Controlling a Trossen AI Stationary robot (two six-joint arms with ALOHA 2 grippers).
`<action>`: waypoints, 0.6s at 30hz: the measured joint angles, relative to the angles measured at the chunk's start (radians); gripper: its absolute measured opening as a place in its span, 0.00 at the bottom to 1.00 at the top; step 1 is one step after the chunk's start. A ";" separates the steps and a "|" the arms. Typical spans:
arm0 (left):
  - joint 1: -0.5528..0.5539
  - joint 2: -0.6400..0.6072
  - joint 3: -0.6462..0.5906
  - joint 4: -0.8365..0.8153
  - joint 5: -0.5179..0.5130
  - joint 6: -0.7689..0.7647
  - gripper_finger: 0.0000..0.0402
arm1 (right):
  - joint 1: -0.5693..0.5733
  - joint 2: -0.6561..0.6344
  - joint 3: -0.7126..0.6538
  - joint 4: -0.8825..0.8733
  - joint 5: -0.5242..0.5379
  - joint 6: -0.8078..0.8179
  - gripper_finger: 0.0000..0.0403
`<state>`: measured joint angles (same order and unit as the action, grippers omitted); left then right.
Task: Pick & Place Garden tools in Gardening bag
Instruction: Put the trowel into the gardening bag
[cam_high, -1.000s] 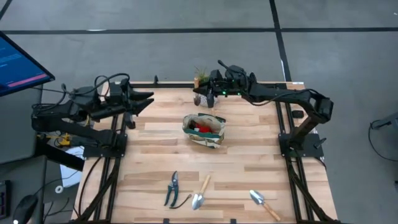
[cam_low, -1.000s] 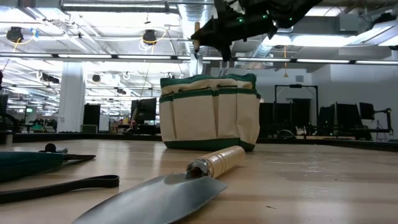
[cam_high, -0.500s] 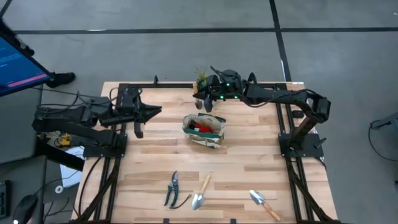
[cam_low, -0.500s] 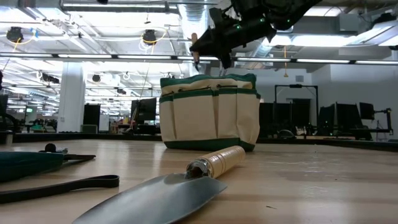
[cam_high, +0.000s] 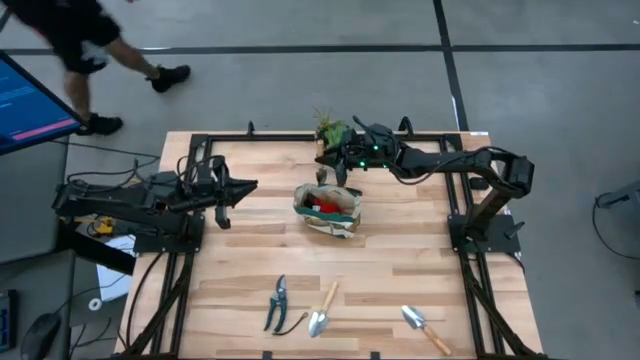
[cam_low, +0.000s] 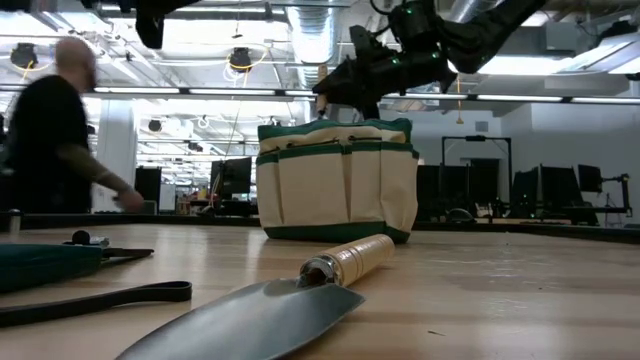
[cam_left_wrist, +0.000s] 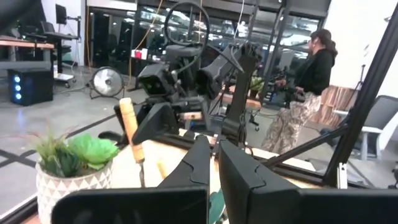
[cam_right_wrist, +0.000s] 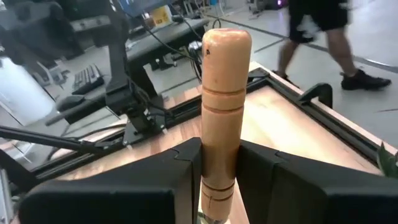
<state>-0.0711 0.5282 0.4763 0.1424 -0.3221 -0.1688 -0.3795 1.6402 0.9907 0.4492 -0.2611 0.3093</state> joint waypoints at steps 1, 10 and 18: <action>0.000 0.000 -0.006 0.001 -0.006 0.000 0.00 | -0.003 0.000 -0.009 0.012 -0.002 0.007 0.15; 0.000 0.003 -0.013 0.014 -0.028 -0.008 0.00 | -0.008 0.000 -0.011 -0.004 0.002 0.005 0.15; 0.000 0.004 -0.013 0.015 -0.027 0.001 0.00 | 0.007 0.000 -0.011 -0.027 0.038 -0.020 0.15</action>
<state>-0.0711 0.5320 0.4637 0.1577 -0.3492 -0.1680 -0.3730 1.6402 0.9798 0.4226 -0.2233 0.2893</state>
